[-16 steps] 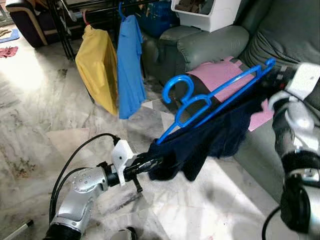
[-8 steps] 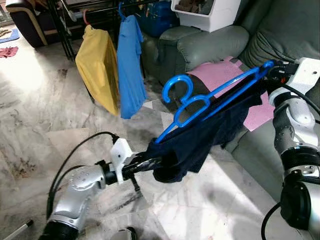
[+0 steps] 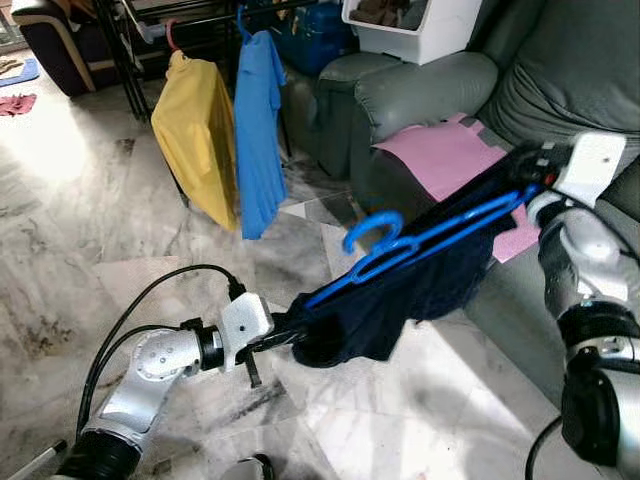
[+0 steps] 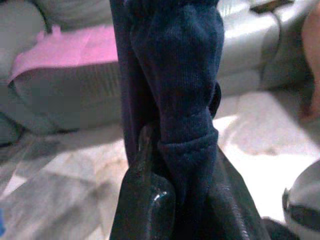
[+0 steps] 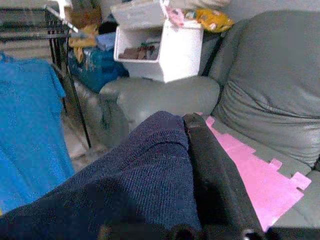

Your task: Hang hanger

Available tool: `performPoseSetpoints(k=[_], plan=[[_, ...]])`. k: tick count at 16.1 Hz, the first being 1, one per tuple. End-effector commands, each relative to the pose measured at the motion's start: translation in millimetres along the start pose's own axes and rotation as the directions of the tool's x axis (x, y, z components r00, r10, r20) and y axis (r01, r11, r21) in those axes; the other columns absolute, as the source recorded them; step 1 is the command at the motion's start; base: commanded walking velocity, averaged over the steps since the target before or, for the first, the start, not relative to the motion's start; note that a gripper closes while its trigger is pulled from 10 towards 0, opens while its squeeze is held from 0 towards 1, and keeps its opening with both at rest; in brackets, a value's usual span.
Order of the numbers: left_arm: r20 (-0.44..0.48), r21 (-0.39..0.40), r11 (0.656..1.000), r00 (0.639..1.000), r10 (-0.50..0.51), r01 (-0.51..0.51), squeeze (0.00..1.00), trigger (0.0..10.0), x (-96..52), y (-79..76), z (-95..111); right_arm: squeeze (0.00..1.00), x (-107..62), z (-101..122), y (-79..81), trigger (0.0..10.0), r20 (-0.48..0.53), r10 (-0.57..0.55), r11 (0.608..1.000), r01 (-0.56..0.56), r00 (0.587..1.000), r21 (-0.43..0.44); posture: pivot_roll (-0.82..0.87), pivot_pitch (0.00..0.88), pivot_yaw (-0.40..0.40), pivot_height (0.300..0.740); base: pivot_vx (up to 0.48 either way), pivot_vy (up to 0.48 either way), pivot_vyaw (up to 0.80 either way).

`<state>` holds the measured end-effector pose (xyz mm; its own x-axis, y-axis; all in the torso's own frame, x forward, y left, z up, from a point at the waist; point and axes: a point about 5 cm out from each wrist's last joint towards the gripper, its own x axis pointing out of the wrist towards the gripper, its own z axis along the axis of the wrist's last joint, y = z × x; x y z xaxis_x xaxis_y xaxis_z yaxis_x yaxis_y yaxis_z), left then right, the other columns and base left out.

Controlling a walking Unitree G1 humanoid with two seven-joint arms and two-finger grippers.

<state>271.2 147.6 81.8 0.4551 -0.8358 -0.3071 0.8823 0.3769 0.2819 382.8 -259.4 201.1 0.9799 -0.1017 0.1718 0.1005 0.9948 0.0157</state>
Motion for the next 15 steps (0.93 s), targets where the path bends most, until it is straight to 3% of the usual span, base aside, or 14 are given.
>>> performPoseSetpoints(k=[1,3,5,6,7,8,9,11,13,14,15], plan=[[-0.248,-0.081,0.997,0.969,-0.015,-0.005,0.00,0.0,-22.5,-8.8,-43.3,0.00,3.4,38.0,-26.9,0.0,0.137,-0.083,0.996,0.088,0.987,-0.034,0.00,0.100,-0.012,0.740,0.000,0.000,0.00],[-0.341,-0.122,0.978,0.933,0.120,-0.170,0.00,0.0,-23.9,3.4,-54.8,0.00,4.8,38.7,-19.9,0.0,0.143,-0.051,0.995,0.063,0.989,-0.081,0.00,0.099,-0.010,0.740,0.000,0.000,0.00],[-0.362,-0.203,0.911,0.892,0.271,-0.359,0.00,0.0,-23.7,17.7,-57.3,0.00,4.0,39.2,-16.1,0.0,0.153,-0.016,0.987,0.040,0.988,-0.156,0.00,0.098,-0.009,0.740,0.000,0.000,0.00],[-0.386,-0.207,0.876,0.859,0.337,-0.436,0.00,0.0,-26.4,23.5,-60.4,0.00,2.2,40.4,-18.1,0.0,0.171,-0.026,0.982,0.057,0.985,-0.179,0.00,0.095,-0.006,0.740,0.000,0.000,0.00],[-0.423,-0.186,0.851,0.822,0.382,-0.491,0.00,0.0,-31.3,26.2,-66.0,0.00,-0.2,41.7,-22.4,0.0,0.188,-0.043,0.977,0.081,0.981,-0.199,0.00,0.094,-0.003,0.740,0.000,0.000,0.00],[-0.437,-0.198,0.831,0.806,0.399,-0.519,0.00,0.0,-33.7,26.9,-68.8,0.00,-2.2,43.0,-25.3,0.0,0.196,-0.043,0.971,0.087,0.980,-0.223,0.00,0.094,0.000,0.740,0.000,0.000,0.00],[-0.462,-0.131,0.830,0.774,0.432,-0.542,0.00,0.0,-35.4,27.8,-70.2,0.00,-5.1,46.5,-22.5,0.0,0.217,-0.007,0.954,0.071,0.976,-0.291,0.00,0.095,0.003,0.740,0.000,0.000,0.00],[-0.470,-0.123,0.810,0.752,0.462,-0.574,0.00,0.0,-32.0,28.2,-69.0,0.00,-7.4,47.0,-14.3,0.0,0.231,0.033,0.942,0.047,0.972,-0.333,0.00,0.097,0.010,0.740,0.000,0.000,0.00],[-0.403,-0.177,0.743,0.737,0.543,-0.645,0.00,0.0,-3.0,29.7,-46.3,0.00,-9.8,33.7,9.1,0.0,0.210,0.084,0.934,-0.003,0.974,-0.358,-0.01,0.097,0.016,0.740,0.000,0.000,0.00],[-0.373,-0.220,0.724,0.742,0.556,-0.653,0.00,0.0,8.2,28.2,-37.2,0.00,-10.4,26.9,17.1,0.0,0.191,0.094,0.932,-0.019,0.977,-0.362,0.00,0.095,0.017,0.740,0.000,0.000,0.00],[-0.321,-0.301,0.711,0.770,0.552,-0.635,0.00,0.0,28.7,21.5,-20.1,0.00,-10.2,14.5,35.0,0.0,0.146,0.137,0.919,-0.070,0.980,-0.389,0.00,0.093,0.018,0.740,0.000,0.000,0.00]])
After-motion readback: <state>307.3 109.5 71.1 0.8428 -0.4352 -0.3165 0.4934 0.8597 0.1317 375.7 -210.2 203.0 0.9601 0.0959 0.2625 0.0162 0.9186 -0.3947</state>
